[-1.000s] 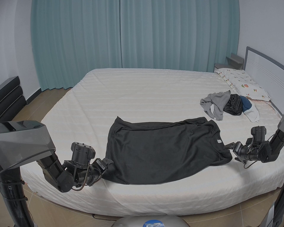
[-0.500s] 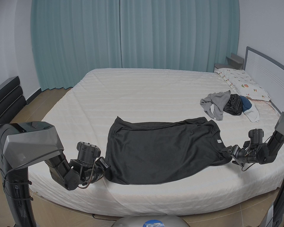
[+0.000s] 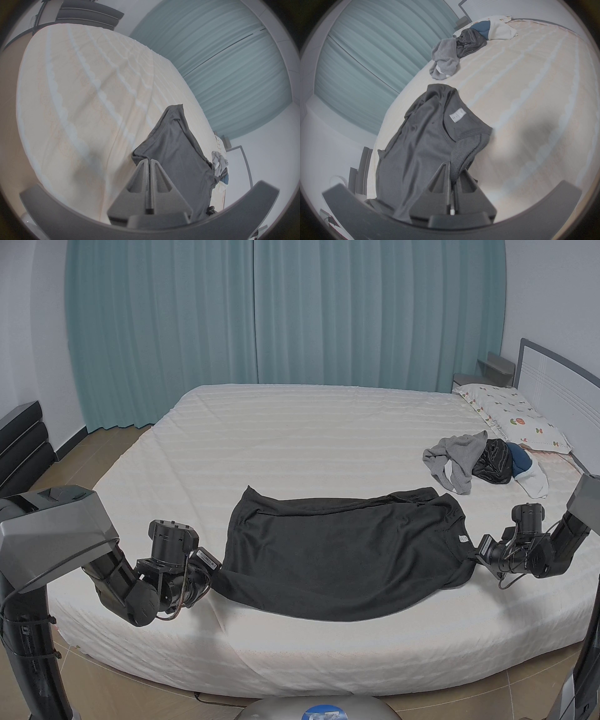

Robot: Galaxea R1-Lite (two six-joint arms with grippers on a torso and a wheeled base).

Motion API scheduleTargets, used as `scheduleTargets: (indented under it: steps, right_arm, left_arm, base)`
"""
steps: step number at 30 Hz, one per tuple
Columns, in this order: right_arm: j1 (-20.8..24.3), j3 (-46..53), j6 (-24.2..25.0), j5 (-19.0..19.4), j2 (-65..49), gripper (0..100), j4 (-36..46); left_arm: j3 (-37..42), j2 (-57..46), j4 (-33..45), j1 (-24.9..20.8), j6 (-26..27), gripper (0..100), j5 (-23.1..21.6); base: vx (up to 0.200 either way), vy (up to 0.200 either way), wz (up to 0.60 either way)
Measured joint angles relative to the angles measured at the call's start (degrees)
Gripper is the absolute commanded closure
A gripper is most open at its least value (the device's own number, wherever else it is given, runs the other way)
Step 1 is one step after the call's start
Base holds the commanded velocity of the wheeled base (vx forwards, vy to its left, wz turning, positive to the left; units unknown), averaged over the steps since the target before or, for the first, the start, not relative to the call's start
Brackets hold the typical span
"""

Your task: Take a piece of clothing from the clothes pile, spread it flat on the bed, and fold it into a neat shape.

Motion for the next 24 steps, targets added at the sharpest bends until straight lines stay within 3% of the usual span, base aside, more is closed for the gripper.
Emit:
scheduleTargets:
  steps: [7, 13, 20, 21, 24]
  right_arm:
    - [0.1, -7.4, 4.3, -0.1, 0.9, 100, 0.6]
    - [0.2, -15.7, 6.8, -0.8, 3.3, 100, 1.7]
    - [1.7, -26.1, 8.3, -4.5, 9.1, 100, 2.2]
    - [2.1, -27.6, 8.4, -5.2, 10.1, 0, 2.1]
    - [3.2, -31.7, 8.5, -7.4, 13.2, 0, 1.9]
  left_arm:
    - [-2.1, -0.2, -0.8, 1.7, -1.7, 100, 1.2]
    - [-3.6, 0.5, -6.3, 3.0, -3.7, 100, 3.0]
    - [-4.3, 2.3, -8.9, 3.8, -4.2, 100, 4.1]
    - [-4.4, 2.6, -9.0, 3.9, -4.3, 100, 4.2]
    - [-4.7, 3.4, -9.2, 4.1, -4.4, 100, 4.3]
  base:
    - [0.0, 0.0, 0.0]
    - [0.0, 0.0, 0.0]
    - [0.0, 0.0, 0.0]
    - [0.0, 0.0, 0.0]
    - [0.0, 0.0, 0.0]
